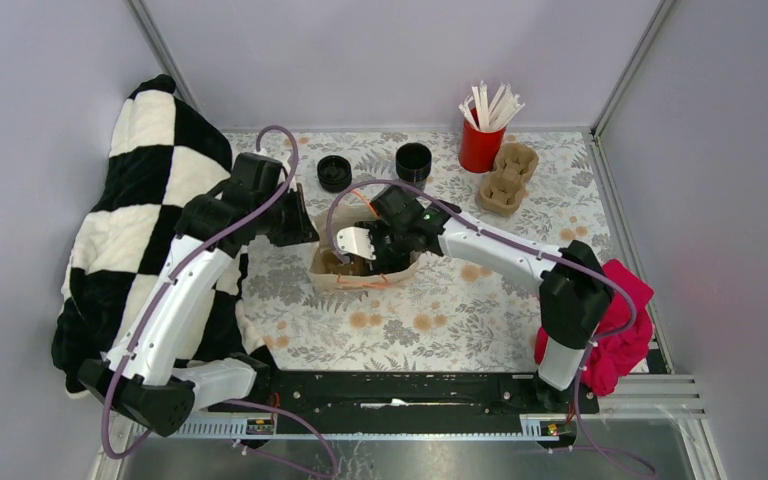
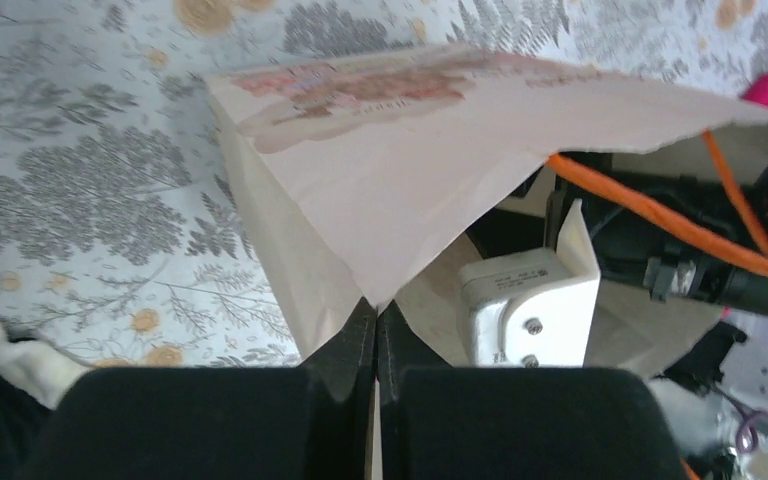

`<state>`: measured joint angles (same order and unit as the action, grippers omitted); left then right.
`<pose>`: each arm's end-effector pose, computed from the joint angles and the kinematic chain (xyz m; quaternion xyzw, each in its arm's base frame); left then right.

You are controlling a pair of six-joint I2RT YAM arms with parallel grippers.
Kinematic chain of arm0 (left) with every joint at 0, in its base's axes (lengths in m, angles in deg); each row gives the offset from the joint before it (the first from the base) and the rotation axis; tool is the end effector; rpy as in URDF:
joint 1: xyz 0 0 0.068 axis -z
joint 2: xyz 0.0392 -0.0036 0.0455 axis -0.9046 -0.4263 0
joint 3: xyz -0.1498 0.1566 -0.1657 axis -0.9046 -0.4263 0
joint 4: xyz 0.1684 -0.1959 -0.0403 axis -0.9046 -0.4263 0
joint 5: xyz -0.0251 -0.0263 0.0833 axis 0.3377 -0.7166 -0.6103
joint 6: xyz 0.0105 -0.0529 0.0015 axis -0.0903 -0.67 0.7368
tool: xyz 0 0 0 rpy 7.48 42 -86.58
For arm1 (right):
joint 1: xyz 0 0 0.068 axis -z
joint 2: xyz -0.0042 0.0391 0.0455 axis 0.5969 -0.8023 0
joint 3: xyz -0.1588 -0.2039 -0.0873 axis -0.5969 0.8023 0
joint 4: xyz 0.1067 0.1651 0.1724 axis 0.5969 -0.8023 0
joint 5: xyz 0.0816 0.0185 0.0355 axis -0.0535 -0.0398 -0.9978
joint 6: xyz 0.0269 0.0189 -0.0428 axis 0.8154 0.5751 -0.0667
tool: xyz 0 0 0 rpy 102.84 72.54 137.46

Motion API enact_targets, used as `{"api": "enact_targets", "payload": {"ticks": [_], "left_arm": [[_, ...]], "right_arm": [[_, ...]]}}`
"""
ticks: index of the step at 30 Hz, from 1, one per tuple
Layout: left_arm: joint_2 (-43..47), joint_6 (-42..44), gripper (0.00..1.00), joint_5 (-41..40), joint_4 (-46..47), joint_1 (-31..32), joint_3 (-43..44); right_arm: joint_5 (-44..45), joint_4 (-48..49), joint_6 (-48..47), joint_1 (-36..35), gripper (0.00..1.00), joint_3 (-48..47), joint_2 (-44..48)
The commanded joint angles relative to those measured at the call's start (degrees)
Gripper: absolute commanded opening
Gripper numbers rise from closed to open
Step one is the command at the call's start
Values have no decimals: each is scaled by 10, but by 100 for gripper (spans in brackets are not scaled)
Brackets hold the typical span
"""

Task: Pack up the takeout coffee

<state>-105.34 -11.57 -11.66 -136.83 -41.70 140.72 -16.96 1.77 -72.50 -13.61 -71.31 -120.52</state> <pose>0.1930 -0.0887 0.3844 -0.0169 0.9337 -0.2251 0.2779 0.2419 0.3059 0.2611 -0.7717 0.5294 0.1126 0.3339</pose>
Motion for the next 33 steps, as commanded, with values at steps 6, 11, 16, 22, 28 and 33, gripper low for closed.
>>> {"api": "enact_targets", "payload": {"ticks": [6, 11, 16, 22, 28, 33], "left_arm": [[-36, 18, 0, -123, -15, -8, 75], [-52, 36, 0, -120, -5, -8, 85], [-62, 50, 0, -112, -2, -8, 91], [-68, 55, 0, -116, -5, -8, 94], [-79, 64, 0, -132, -14, -9, 107], [-81, 66, 0, -132, -14, -8, 101]], "right_arm": [[21, -130, 72, -17, 0, -26, -70], [31, -123, 93, -18, 0, -13, -92], [48, -118, 110, -18, 0, 27, -107], [68, -122, 117, -17, 0, 64, -106], [82, -159, 119, -16, 0, 56, -99], [119, -201, 121, -1, 0, 32, -104]]}}
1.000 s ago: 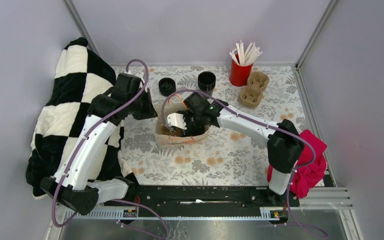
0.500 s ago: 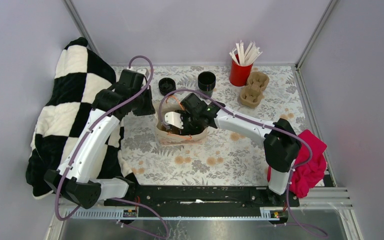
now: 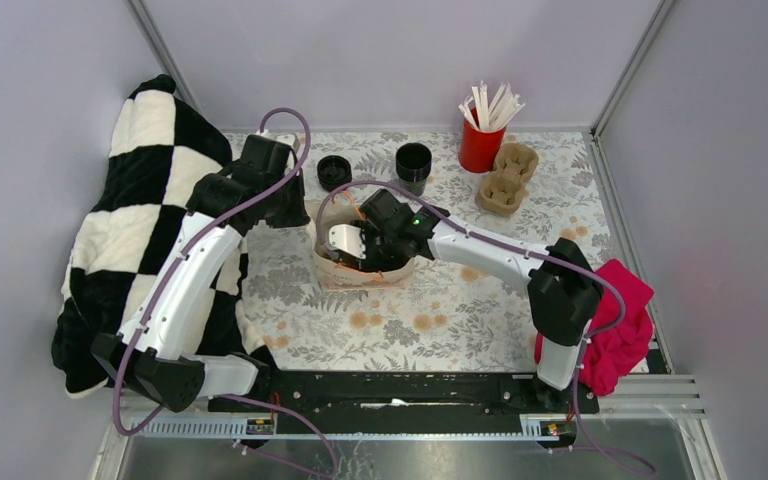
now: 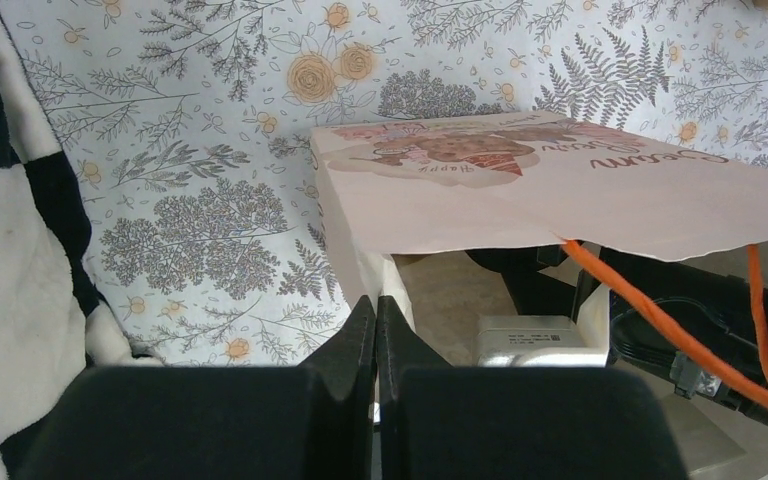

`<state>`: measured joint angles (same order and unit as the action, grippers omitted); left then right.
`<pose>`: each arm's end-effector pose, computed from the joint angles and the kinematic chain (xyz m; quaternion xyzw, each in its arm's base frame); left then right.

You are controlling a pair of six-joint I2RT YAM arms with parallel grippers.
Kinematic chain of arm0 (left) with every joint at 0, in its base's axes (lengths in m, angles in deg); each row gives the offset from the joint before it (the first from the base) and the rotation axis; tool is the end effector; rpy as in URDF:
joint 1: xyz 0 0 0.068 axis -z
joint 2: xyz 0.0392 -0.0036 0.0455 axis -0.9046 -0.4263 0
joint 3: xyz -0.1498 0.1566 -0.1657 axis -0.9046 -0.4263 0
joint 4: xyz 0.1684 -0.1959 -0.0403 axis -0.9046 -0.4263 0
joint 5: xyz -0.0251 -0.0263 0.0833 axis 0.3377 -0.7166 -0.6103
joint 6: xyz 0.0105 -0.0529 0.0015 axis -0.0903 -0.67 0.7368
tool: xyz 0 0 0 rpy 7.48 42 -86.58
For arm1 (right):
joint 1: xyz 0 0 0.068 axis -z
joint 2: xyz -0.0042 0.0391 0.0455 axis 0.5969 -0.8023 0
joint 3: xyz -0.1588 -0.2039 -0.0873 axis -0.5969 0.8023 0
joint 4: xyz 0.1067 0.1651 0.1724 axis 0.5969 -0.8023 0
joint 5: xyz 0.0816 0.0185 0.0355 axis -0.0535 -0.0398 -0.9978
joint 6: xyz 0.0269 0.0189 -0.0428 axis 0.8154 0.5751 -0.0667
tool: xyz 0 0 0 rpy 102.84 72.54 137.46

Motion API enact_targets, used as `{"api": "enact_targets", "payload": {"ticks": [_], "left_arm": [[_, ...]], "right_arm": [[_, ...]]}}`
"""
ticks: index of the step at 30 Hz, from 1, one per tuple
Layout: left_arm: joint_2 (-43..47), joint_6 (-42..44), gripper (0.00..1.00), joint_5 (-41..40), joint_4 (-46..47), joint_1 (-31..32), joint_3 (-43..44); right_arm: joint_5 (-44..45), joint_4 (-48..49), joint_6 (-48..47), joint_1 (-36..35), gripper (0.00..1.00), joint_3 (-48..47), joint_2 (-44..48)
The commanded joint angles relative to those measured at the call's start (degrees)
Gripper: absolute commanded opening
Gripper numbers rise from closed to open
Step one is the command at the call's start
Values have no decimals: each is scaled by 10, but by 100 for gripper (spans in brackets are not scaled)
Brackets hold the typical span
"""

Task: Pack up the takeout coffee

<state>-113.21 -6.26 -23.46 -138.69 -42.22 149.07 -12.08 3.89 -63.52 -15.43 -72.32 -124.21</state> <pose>0.2257 -0.0923 0.3964 -0.0137 0.9408 -0.1180 0.3175 0.2434 0.3232 0.2444 -0.7324 0.5916 0.1036 0.3209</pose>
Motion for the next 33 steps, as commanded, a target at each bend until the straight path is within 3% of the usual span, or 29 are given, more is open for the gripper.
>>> {"api": "enact_targets", "payload": {"ticks": [1, 12, 23, 29, 30, 32, 33], "left_arm": [[-2, 14, 0, -15, 4, -4, 17], [-3, 10, 0, -4, 11, -3, 20], [-20, -6, 0, 75, 39, -4, 33], [-10, -18, 0, 74, 45, -3, 13], [-10, -19, 0, 71, 46, -3, 13], [-9, -24, 0, 73, 50, -4, 11], [-8, -28, 0, 75, 51, -3, 9]], "right_arm": [[76, -226, 31, 20, 0, 41, -67], [47, -216, 27, 26, 0, 17, -76], [22, -210, 62, 22, 17, -111, -58], [18, -192, 88, 15, 41, -138, -34], [19, -189, 94, 14, 55, -140, -29], [19, -186, 102, 13, 97, -142, -15], [17, -185, 107, 12, 99, -142, -8]]}}
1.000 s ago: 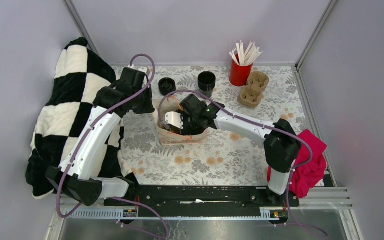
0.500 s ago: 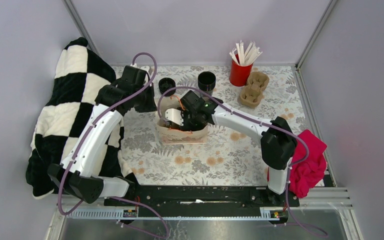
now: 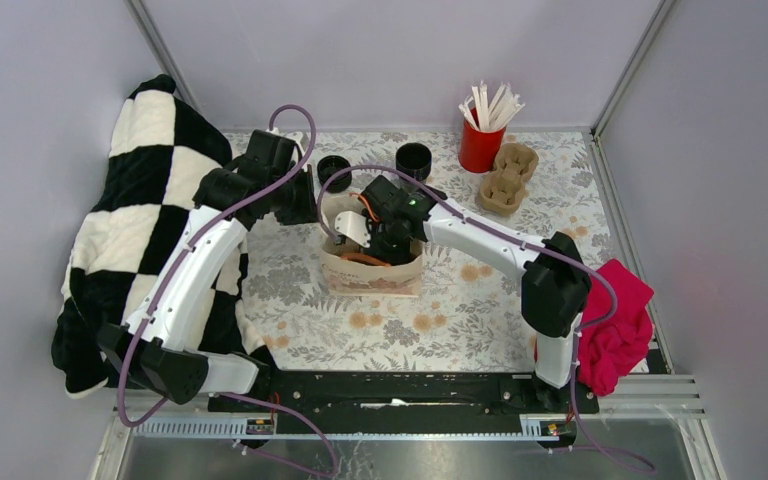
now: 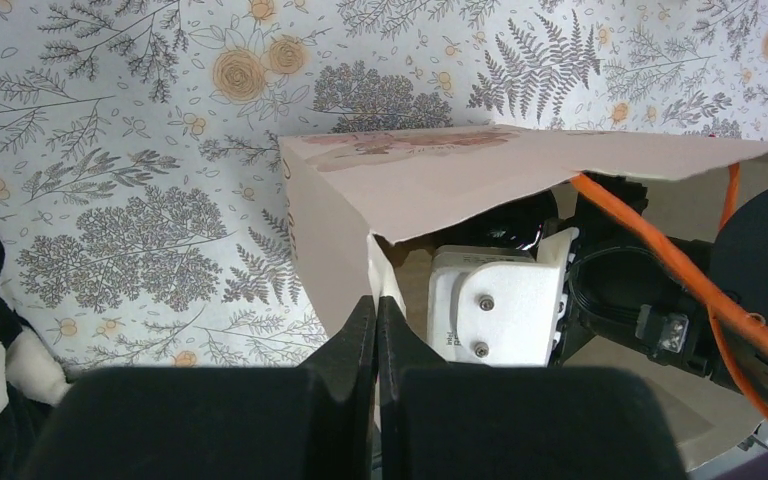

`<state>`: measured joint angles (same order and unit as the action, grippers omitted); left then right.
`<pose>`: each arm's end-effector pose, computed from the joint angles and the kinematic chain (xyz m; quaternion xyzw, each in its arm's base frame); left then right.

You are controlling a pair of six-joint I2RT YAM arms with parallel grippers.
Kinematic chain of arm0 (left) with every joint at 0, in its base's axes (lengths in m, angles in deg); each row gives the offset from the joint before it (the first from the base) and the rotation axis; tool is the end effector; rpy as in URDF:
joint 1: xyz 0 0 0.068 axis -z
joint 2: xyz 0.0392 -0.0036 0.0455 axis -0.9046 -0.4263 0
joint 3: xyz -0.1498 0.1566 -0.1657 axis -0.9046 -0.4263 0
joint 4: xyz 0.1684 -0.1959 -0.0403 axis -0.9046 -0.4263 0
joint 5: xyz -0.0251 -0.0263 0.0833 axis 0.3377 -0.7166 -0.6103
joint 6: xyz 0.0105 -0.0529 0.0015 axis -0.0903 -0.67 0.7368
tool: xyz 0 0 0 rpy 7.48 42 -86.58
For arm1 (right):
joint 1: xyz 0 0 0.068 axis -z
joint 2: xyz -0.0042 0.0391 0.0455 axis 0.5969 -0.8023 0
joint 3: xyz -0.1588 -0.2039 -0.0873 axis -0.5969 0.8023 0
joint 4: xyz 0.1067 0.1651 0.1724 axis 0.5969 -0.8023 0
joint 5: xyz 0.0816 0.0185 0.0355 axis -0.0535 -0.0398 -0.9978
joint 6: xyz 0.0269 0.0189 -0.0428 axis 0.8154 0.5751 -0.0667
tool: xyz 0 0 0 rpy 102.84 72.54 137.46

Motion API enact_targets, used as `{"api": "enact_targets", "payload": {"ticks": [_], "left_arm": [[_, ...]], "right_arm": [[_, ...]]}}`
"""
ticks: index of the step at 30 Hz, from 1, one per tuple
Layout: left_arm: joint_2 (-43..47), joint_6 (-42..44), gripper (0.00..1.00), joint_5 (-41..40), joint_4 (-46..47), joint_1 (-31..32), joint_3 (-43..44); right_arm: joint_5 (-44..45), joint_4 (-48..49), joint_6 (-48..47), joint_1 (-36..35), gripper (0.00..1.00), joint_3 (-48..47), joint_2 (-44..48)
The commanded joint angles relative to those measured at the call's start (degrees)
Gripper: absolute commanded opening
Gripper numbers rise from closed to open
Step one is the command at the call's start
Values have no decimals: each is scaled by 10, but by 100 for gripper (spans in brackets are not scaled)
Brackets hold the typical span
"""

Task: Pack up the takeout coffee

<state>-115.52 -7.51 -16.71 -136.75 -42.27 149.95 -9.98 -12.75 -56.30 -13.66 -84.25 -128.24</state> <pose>0.2368 -0.1012 0.3941 -0.0042 0.9387 -0.1736 0.2977 0.2588 0.3200 0.2642 -0.6922 0.6719 0.0962 0.2452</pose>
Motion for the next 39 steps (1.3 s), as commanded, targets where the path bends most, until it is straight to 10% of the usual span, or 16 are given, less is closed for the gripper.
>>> {"api": "enact_targets", "payload": {"ticks": [1, 28, 39], "left_arm": [[16, -19, 0, 9, 34, -3, -2], [89, -15, 0, 51, 111, -2, -90], [203, -10, 0, 63, 213, -1, -201]], "right_arm": [[-8, -18, 38, -6, 100, -23, 40], [-102, -8, 185, -43, 100, -85, 297], [337, 233, 458, -41, 100, 108, 488]]}}
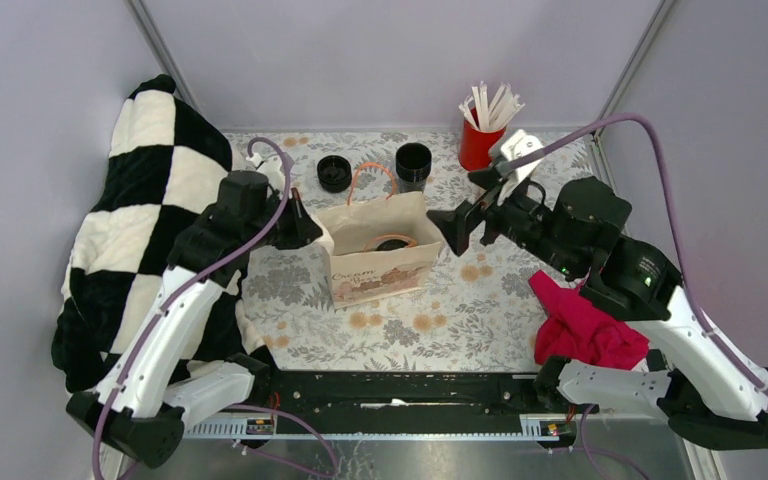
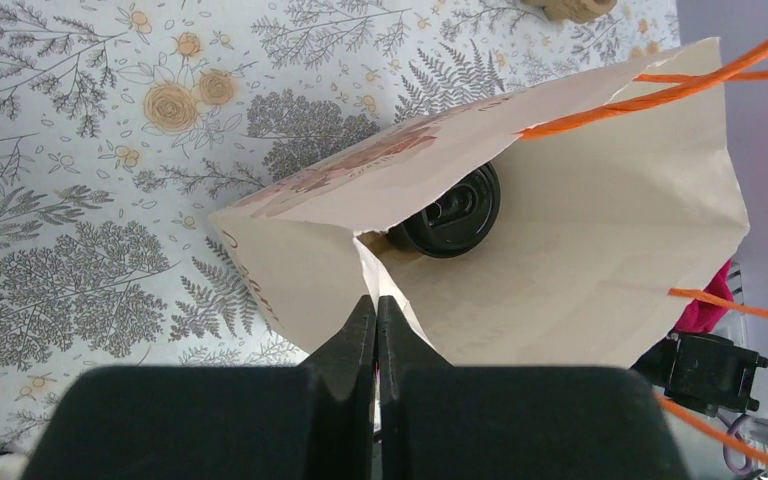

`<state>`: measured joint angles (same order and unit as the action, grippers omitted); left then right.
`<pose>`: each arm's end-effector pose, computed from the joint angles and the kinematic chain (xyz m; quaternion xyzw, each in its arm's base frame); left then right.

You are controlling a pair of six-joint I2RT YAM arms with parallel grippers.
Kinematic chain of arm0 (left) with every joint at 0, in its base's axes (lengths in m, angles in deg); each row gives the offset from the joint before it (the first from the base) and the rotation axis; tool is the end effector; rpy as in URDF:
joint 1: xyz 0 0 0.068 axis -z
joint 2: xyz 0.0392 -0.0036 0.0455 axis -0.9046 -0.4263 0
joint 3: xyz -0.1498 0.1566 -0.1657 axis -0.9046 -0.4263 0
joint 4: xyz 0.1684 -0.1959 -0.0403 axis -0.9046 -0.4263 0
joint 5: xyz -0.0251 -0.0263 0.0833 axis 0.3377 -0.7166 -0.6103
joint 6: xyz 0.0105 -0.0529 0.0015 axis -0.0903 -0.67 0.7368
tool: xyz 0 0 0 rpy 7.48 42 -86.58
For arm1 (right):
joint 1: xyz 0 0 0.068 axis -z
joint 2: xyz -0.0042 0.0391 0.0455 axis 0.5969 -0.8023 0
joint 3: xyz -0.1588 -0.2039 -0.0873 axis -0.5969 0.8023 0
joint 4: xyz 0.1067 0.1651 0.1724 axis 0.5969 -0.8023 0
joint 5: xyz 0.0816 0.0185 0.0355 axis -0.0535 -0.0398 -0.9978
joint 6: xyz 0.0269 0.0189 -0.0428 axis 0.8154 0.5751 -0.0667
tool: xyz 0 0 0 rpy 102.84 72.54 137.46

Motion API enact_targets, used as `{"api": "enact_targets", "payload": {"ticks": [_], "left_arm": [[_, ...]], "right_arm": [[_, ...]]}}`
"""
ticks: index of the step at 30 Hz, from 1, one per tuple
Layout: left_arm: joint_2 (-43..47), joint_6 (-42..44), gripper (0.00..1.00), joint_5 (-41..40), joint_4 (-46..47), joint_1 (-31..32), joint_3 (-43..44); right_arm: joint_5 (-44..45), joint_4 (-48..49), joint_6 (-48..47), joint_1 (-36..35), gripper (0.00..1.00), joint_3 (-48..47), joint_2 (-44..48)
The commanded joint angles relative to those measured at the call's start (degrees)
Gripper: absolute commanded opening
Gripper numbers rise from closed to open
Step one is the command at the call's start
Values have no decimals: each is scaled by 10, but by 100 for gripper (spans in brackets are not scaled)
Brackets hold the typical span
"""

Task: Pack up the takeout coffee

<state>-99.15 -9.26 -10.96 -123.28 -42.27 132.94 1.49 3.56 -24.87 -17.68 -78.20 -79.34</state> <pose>0.1872 -0.0845 0.3819 0.0097 0.8924 -0.2592 0.3693 0.1095 0.1494 0.5082 -0.3534 0.6224 0.2593 0.6485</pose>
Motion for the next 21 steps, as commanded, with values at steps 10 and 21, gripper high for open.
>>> {"api": "enact_targets", "payload": {"ticks": [10, 21], "left_arm": [[34, 15, 0, -15, 57, 0, -31], [25, 17, 0, -14, 47, 1, -20]], "right_arm": [[129, -225, 250, 81, 100, -146, -197], [45, -324, 233, 119, 71, -255, -354]]}}
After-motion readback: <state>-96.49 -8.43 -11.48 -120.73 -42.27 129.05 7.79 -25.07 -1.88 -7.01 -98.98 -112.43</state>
